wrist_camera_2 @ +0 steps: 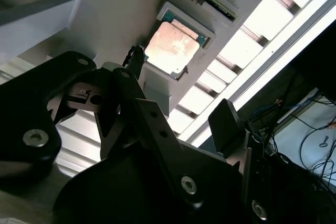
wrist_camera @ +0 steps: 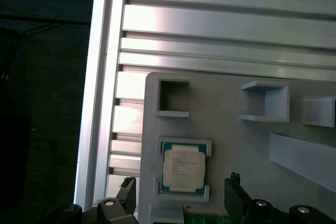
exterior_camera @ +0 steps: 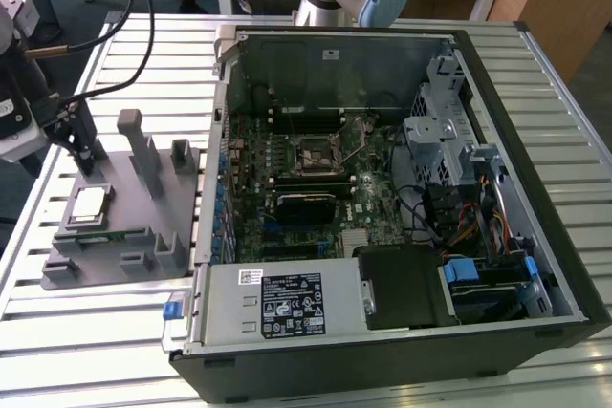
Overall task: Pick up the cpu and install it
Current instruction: 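Pick up the cpu and move it towards the insertion slot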
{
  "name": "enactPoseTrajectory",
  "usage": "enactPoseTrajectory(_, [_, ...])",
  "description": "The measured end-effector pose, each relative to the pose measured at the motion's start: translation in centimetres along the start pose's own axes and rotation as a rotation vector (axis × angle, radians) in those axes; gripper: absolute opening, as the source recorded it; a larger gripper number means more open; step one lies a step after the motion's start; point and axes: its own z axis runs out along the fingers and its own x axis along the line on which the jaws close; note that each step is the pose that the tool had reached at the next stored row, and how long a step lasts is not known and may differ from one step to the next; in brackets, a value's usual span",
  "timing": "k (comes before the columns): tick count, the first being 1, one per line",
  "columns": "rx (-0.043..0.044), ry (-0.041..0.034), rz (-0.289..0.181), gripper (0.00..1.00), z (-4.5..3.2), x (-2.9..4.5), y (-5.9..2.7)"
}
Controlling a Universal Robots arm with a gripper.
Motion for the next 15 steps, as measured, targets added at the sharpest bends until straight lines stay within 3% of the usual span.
enactPoseTrajectory(15, [0.0027,-0.0033,-0.016,0.76,2.30,-0.02,-0.21])
